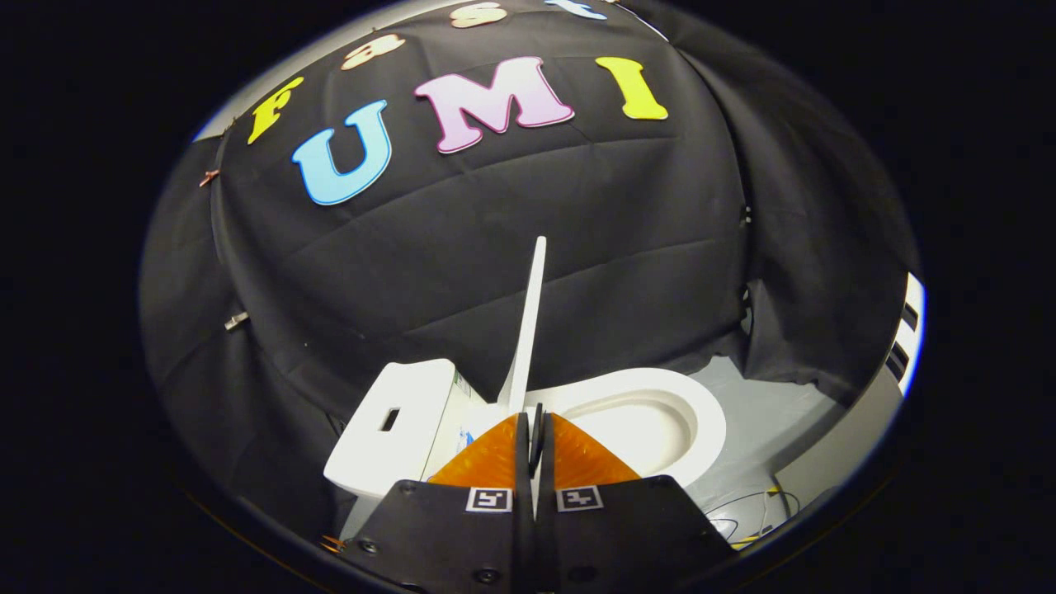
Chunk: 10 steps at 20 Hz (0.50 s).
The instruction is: Open the toilet lid.
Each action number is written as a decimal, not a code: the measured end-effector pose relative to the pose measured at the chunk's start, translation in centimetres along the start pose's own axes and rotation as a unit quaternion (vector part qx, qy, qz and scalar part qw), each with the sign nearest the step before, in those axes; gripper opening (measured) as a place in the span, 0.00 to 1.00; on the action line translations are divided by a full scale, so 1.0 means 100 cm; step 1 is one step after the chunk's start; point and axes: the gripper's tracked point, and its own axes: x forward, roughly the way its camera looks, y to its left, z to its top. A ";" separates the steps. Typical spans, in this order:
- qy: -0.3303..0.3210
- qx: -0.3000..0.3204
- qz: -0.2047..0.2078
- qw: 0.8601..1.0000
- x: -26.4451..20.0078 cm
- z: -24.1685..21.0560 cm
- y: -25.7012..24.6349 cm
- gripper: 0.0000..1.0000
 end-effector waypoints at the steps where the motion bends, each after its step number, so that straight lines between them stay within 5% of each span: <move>1: -0.003 -0.010 -0.004 1.000 -0.002 0.002 0.006 0.05; 10: -0.020 -0.080 -0.037 0.996 -0.012 0.001 0.060 0.05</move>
